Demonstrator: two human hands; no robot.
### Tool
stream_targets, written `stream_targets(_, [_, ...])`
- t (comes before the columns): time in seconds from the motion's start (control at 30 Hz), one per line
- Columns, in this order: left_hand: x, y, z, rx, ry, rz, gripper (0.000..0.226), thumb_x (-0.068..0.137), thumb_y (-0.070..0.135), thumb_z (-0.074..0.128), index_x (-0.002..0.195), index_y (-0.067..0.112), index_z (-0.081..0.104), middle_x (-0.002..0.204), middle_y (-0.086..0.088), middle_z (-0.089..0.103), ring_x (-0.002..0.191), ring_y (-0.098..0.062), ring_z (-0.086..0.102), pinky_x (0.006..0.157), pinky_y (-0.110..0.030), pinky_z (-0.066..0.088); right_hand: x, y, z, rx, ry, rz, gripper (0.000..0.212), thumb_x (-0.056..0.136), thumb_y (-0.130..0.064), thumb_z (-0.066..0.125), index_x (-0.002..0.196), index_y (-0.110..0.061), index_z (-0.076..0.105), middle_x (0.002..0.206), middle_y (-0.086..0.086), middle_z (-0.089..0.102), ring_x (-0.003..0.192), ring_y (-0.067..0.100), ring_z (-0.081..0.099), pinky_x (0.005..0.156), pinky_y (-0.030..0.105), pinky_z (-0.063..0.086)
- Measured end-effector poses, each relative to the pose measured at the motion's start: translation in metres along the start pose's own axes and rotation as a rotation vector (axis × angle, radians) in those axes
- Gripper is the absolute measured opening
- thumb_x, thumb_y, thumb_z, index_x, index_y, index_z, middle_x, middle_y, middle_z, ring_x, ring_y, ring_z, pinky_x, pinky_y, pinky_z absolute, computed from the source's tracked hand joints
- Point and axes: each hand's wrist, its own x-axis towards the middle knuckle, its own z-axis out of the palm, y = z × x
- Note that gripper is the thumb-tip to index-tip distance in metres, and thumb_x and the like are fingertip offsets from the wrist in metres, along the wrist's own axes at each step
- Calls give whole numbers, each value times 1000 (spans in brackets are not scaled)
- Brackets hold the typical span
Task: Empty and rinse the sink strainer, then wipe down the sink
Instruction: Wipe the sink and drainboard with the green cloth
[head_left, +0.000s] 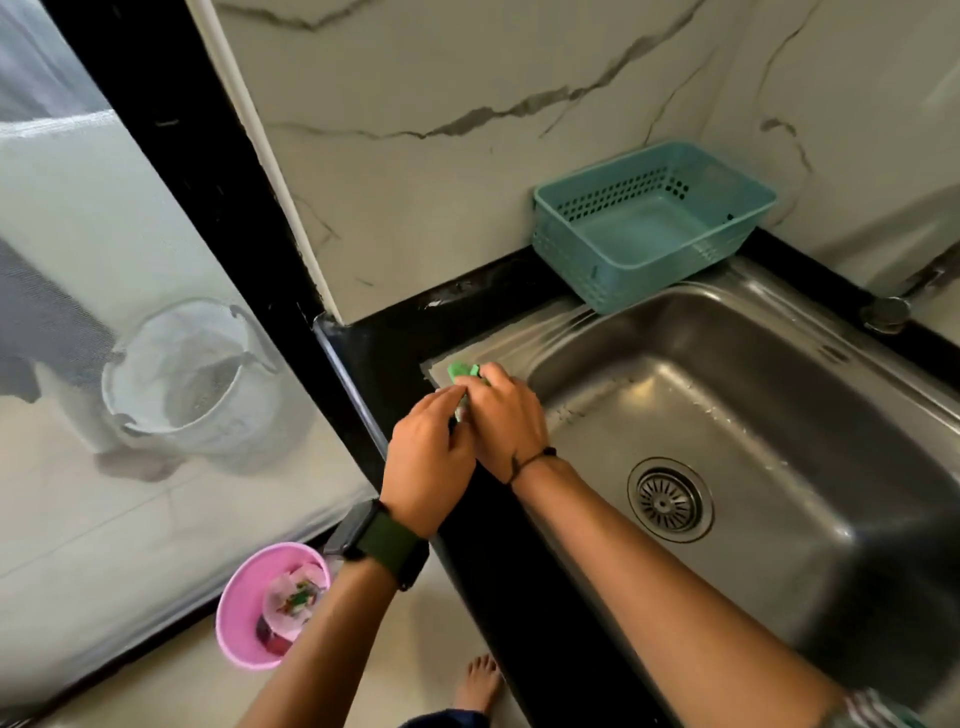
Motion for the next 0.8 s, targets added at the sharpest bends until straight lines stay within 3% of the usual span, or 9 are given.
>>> stream_targets(0.1, [11,-1,-1,-34,-6,-21,29,85,0,47,110,6,59,101,-8,60,90,-19,54,69,-12,30,23,-3,4,2,-5,44,29,96,-18,38,118,-6,53,122,17,49,102,35,56,86,41,47])
stream_targets(0.17, [17,3,-1,-51,-9,-27,27,84,0,47,107,5,59,94,-5,56,84,-20,51,64,-13,28,31,-4,0,46,8,91,29,95,-17,40,119,-5,53,122,18,49,102,36,56,88,41,44])
stream_targets(0.27, [22,15,-4,-71,-17,-21,35,86,3,48,120,9,55,108,-5,59,94,-23,56,73,-15,33,31,0,-16,366,44,218,33,89,-15,51,121,-6,55,121,18,55,109,34,54,93,40,43])
stream_targets(0.37, [21,31,-9,-97,4,47,40,85,2,52,124,8,53,125,-9,58,106,-25,57,82,-13,34,26,12,-42,614,202,294,42,82,-14,62,123,-9,56,122,15,61,116,27,55,98,34,42])
stream_targets(0.47, [12,41,-14,-117,-17,53,43,85,5,53,128,11,50,133,-6,54,115,-25,55,96,-26,38,31,27,-78,712,391,279,51,79,-9,65,127,-12,50,124,9,59,113,19,55,95,23,40])
stream_targets(0.57, [5,43,-16,-130,-71,62,44,87,9,53,130,14,48,136,-3,51,107,-31,59,96,-31,42,51,43,-118,796,525,220,61,74,-3,68,129,-15,44,115,1,56,103,11,54,85,12,39])
stream_targets(0.67, [12,43,-19,-136,-107,73,46,88,12,52,133,16,44,140,0,46,118,-23,53,101,-28,39,84,62,-150,843,540,235,61,75,0,65,129,-19,43,114,-3,52,102,11,53,85,19,42])
stream_targets(0.8, [32,42,-18,-121,-140,125,47,88,14,53,134,19,42,141,2,45,128,-12,43,104,-17,28,129,89,-172,744,573,299,53,79,8,55,126,-14,47,127,7,52,114,22,53,94,25,44])
